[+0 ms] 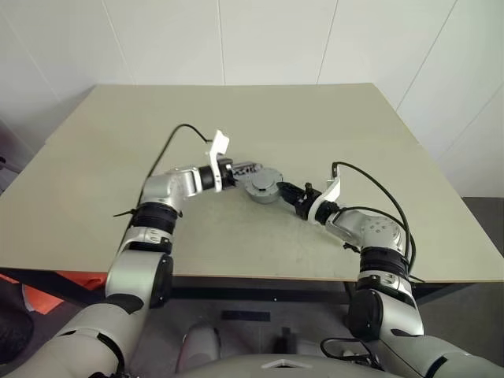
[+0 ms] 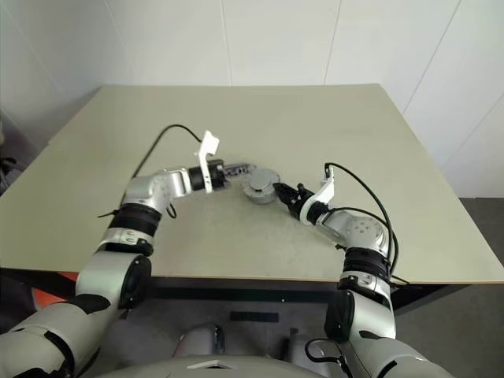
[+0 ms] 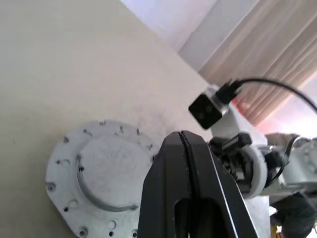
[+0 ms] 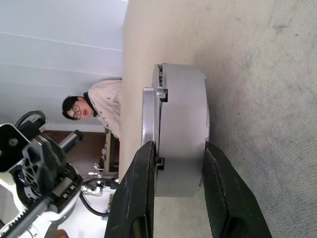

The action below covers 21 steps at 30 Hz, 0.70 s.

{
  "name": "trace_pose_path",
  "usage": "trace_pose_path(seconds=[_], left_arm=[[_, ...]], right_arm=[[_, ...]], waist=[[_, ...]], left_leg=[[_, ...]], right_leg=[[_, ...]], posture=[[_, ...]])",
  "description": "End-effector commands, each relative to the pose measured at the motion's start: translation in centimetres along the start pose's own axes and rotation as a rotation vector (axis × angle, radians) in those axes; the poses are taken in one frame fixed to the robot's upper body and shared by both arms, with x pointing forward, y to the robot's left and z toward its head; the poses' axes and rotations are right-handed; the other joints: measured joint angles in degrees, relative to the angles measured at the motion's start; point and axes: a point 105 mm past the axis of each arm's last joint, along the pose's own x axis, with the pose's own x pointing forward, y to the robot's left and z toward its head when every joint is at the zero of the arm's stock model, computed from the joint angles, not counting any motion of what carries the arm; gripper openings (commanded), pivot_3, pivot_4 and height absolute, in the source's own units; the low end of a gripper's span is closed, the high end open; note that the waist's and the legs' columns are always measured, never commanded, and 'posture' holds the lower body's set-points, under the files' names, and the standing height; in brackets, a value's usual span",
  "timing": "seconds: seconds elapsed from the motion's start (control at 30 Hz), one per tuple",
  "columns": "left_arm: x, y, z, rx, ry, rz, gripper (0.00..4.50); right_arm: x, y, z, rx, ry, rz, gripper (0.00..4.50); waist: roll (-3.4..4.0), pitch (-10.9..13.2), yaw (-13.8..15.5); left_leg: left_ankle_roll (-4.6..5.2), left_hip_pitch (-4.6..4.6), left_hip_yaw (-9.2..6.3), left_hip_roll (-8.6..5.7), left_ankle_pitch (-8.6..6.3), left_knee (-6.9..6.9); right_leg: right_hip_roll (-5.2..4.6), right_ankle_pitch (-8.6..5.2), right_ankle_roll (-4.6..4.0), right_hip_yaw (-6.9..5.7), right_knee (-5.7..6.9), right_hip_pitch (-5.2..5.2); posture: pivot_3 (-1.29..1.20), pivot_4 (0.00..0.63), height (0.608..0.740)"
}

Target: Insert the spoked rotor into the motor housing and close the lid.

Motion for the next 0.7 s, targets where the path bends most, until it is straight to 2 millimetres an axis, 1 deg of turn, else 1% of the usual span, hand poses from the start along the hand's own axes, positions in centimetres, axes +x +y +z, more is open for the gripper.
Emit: trace_pose_path(seconds=[0.03, 0.13, 0.2, 0.27, 0.37, 0.53, 0.63, 0.7], left_arm=[[-0.8, 0.2, 2.0, 0.006, -0.065, 0.031, 0.01], [-1.4, 1.1, 1.8, 0.003, -0.060, 0.083, 0.01], [-2.1, 2.0, 1.4, -0.007, -0.055, 0.124, 0.01], [-2.5, 2.5, 1.2, -0.012, -0.052, 0.148, 0.01], [-2.6, 2.8, 0.7, -0.012, -0.037, 0.165, 0.01], [-2.5, 3.1, -0.3, -0.006, -0.010, 0.183, 0.01], [-2.4, 3.1, -0.6, -0.002, 0.000, 0.184, 0.01], [-2.4, 3.1, -0.7, 0.000, 0.005, 0.188, 0.01]], right_arm=[[0.6, -0.6, -1.2, 0.040, 0.027, -0.008, 1.19], [0.8, -0.6, -1.4, 0.054, 0.024, -0.002, 1.19], [0.9, -1.1, -1.9, 0.073, 0.020, -0.007, 1.19], [1.0, -1.3, -2.1, 0.094, 0.013, 0.001, 1.19], [1.0, -1.2, -2.1, 0.112, 0.003, 0.021, 1.19], [1.1, -2.1, -3.2, 0.075, 0.049, -0.026, 1.12], [1.1, -2.8, -3.3, 0.066, 0.051, -0.062, 1.12], [1.0, -2.9, -3.4, 0.062, 0.053, -0.066, 1.12]], waist=[[-0.03, 0.02, 0.01], [-0.13, 0.07, 0.01], [-0.13, 0.07, -0.20], [-0.15, 0.06, -0.62], [-0.32, 0.05, -0.92], [-0.45, 0.03, -1.10], [-0.55, 0.00, -1.14], [-0.56, -0.01, -1.15]], left_leg=[[0.02, 0.00, 0.00, -0.01, -0.01, 0.00], [0.02, 0.00, 0.00, 0.00, -0.01, 0.00], [0.01, 0.03, 0.00, 0.01, -0.01, 0.00], [0.00, 0.06, 0.00, 0.06, 0.00, 0.00], [0.00, 0.04, 0.00, 0.04, 0.00, 0.00], [0.00, 0.08, -0.01, 0.05, 0.00, 0.00], [0.00, 0.09, -0.02, 0.06, 0.00, 0.00], [0.00, 0.16, -0.02, 0.05, -0.01, 0.00]], right_leg=[[-0.01, 0.00, 0.00, 0.00, -0.03, 0.02], [0.00, 0.00, 0.01, 0.00, -0.04, 0.02], [0.01, 0.00, 0.02, 0.00, -0.03, 0.03], [0.05, 0.00, 0.02, 0.00, -0.03, 0.04], [0.04, 0.00, 0.02, 0.00, -0.04, 0.06], [0.04, 0.00, 0.02, -0.01, -0.04, 0.10], [0.06, 0.00, 0.01, -0.02, -0.04, 0.12], [0.05, 0.00, 0.01, -0.02, -0.04, 0.21]], posture=[[0.00, 0.000, 0.740], [0.00, 0.000, 0.740], [0.00, 0.000, 0.740], [0.00, 0.000, 0.740], [0.00, 0.000, 0.740], [0.00, 0.000, 0.740], [0.00, 0.000, 0.740], [0.00, 0.000, 0.740]])
